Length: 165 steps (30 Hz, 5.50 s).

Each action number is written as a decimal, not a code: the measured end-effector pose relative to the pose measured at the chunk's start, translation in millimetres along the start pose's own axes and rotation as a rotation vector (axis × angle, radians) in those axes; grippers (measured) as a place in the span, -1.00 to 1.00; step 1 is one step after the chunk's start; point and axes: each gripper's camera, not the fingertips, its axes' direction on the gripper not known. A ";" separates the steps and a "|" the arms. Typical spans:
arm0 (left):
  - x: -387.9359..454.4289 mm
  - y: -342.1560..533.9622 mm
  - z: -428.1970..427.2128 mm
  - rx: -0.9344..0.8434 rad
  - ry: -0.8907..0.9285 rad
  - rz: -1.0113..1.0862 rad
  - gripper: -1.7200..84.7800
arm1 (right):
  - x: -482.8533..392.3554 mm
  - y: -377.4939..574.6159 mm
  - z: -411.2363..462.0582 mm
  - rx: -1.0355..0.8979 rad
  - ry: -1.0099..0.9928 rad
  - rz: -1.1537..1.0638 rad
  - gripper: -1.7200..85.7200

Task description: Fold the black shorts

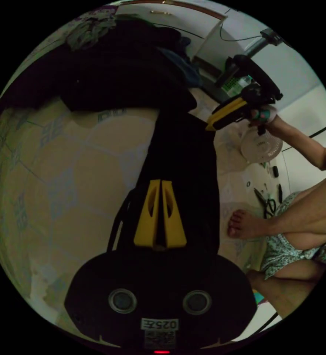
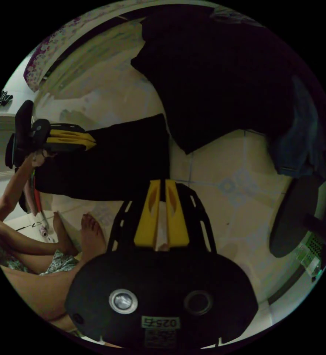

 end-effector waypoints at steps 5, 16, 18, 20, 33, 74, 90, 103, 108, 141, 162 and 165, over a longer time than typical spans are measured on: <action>24.1 -0.6 -15.4 0.057 -0.075 -0.027 -0.98 | -9.3 8.8 -34.9 0.107 -0.029 -0.005 -0.96; 0.7 7.1 14.4 0.007 -0.029 -0.114 -0.97 | 13.5 -48.4 -11.4 -0.007 -0.004 -0.108 -0.84; 0.2 13.0 11.4 0.051 -0.049 -0.129 -0.95 | 23.3 -47.4 -20.6 0.049 -0.029 -0.095 -0.80; 5.1 22.4 3.6 0.064 -0.136 -0.132 -0.94 | 31.3 -44.9 -30.8 0.078 -0.047 -0.098 -0.75; 87.2 163.9 0.3 0.158 -0.283 -0.319 -0.91 | 83.5 -76.1 -4.5 0.041 -0.376 -0.119 -0.86; 145.4 694.6 -83.8 0.780 -0.287 -1.371 -0.88 | -199.3 -91.6 44.3 -0.061 -0.970 -0.738 -0.61; 94.0 608.7 -75.1 0.239 -0.414 -1.237 -0.98 | -50.0 -113.2 30.7 0.161 -0.473 -0.198 -0.57; 148.5 615.7 -72.6 0.508 -0.612 -1.240 -0.88 | -50.3 -199.5 47.4 0.094 -0.689 -0.215 -0.59; 158.8 502.3 -37.7 0.500 -0.308 -0.721 -0.84 | -50.9 -245.7 52.6 0.025 -0.798 -0.222 -0.62; 73.8 421.6 -68.1 0.852 0.225 -0.475 -0.98 | -63.4 -264.1 -123.5 0.095 -1.159 -0.235 -0.83; -6.3 462.2 -91.1 0.790 0.049 -0.886 -0.92 | -92.4 -244.8 -139.3 0.328 -0.697 -0.389 -0.95; -1.9 401.7 -95.0 0.617 -0.023 -0.722 -0.94 | -122.5 -273.9 -141.5 0.262 -0.640 -0.475 -0.97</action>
